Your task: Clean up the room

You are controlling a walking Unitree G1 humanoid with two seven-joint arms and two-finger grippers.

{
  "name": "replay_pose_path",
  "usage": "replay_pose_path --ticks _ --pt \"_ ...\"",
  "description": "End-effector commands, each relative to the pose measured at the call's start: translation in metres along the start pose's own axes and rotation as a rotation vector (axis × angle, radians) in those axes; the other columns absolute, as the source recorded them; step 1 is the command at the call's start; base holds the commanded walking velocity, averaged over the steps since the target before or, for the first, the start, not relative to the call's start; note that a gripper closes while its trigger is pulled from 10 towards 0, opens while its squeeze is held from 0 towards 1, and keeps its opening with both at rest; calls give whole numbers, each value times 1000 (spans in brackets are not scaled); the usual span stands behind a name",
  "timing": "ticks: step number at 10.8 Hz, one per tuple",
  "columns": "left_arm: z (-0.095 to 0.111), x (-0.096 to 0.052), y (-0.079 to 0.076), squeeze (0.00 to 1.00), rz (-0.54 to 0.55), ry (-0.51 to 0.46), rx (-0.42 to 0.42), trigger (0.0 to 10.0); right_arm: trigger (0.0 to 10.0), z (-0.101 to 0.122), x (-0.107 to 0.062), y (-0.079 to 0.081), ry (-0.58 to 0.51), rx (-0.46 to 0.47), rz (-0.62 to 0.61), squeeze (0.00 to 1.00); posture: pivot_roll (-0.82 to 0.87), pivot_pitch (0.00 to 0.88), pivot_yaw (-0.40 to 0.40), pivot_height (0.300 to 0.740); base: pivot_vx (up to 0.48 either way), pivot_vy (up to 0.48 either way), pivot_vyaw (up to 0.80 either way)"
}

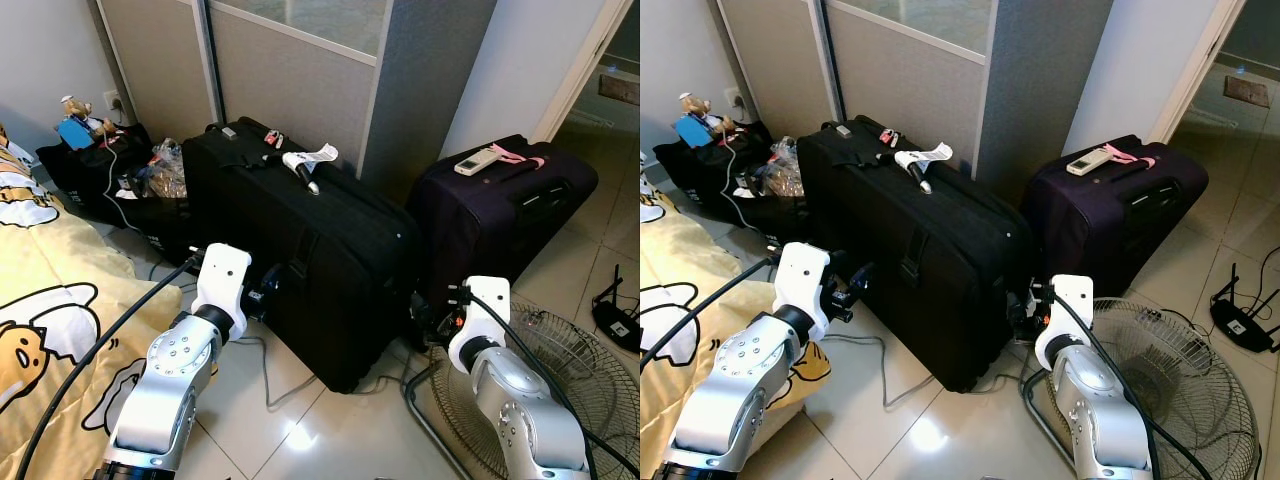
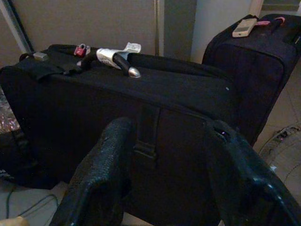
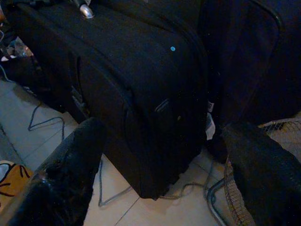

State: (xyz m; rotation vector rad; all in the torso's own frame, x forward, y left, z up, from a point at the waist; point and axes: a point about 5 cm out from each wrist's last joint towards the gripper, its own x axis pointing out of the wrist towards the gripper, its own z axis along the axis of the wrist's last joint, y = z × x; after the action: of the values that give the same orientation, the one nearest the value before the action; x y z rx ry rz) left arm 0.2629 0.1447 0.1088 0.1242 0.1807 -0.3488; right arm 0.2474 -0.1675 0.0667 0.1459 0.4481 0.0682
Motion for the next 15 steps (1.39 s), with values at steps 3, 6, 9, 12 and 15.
replay_pose_path --ticks 3,6,9,12,15 --pt "18 -27 28 1000 238 -4 -115 10000 10000 57 -1 22 -266 -122 -1 1000 -22 0 -17 740 0 0 0" --pt "21 -27 27 1000 229 -8 -141 10000 10000 62 1 23 -321 -107 23 1000 -10 0 -21 740 0 0 0" --pt "40 -28 42 0 349 -114 -40 10000 10000 55 10 35 -305 -279 27 0 3 0 -26 740 0 0 0" --pt "42 -29 31 0 270 -101 -21 10000 10000 46 6 49 -285 -232 178 0 7 0 -22 740 0 0 267" --pt "40 -31 33 0 294 -121 -8 10000 10000 46 5 59 -320 -244 246 0 14 0 -20 740 238 0 800"
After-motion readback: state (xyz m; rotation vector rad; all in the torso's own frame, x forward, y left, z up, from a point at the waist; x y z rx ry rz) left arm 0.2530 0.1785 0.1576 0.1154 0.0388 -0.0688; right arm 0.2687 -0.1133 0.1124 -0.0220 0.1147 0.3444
